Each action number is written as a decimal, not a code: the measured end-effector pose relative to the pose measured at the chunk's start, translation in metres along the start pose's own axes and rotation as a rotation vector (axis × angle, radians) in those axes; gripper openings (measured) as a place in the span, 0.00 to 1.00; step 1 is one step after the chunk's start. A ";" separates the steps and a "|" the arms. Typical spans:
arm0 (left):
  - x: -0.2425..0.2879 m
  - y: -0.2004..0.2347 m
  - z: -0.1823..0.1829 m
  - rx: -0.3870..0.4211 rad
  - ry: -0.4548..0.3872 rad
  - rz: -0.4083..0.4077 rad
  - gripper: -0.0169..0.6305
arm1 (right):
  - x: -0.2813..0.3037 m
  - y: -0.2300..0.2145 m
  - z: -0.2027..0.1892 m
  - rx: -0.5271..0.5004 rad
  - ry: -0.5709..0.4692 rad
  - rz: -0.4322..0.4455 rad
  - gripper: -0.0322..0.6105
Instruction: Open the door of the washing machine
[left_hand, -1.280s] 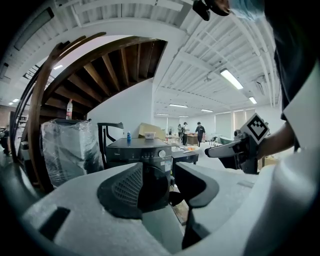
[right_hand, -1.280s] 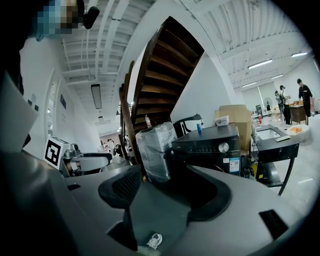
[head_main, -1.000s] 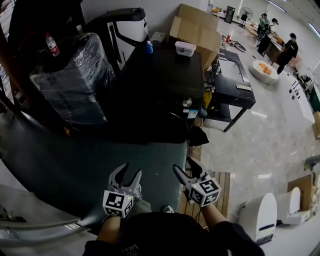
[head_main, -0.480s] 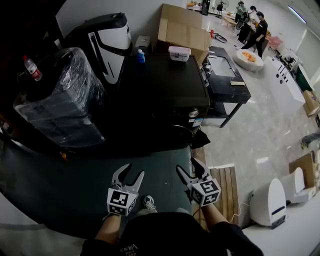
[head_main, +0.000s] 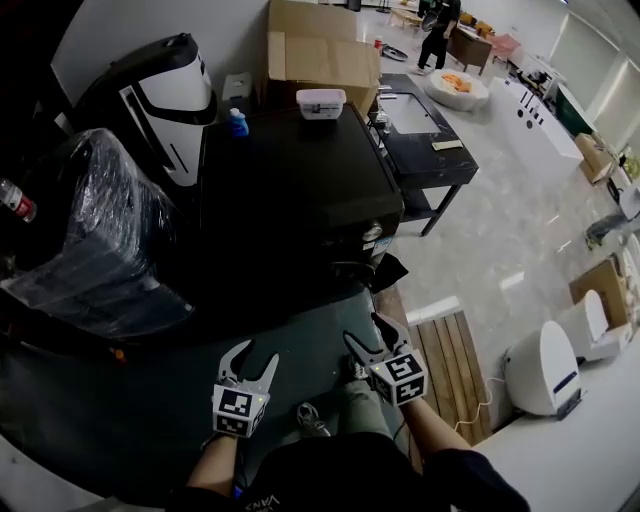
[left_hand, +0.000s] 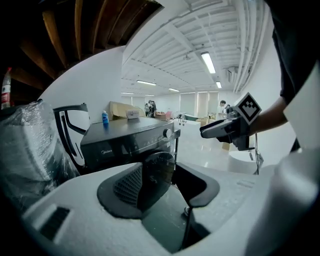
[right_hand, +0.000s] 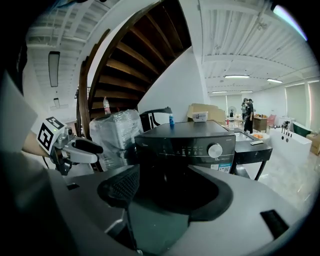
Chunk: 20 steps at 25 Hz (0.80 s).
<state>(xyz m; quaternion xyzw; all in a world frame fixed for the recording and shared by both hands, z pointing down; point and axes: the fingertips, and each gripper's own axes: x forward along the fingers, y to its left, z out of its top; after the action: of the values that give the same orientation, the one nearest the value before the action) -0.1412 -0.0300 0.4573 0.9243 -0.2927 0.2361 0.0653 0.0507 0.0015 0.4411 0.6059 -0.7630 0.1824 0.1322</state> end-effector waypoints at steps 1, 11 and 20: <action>0.011 0.002 -0.002 0.023 0.015 -0.005 0.34 | 0.007 -0.007 -0.003 -0.014 0.012 0.003 0.49; 0.130 0.019 0.014 0.176 0.100 -0.054 0.34 | 0.091 -0.097 -0.034 -0.120 0.192 0.044 0.49; 0.231 0.038 -0.009 0.271 0.220 -0.068 0.34 | 0.164 -0.165 -0.086 -0.323 0.311 0.102 0.52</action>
<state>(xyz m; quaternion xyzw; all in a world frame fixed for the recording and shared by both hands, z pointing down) -0.0005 -0.1766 0.5746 0.9025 -0.2179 0.3708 -0.0205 0.1718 -0.1374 0.6069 0.5023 -0.7822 0.1555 0.3341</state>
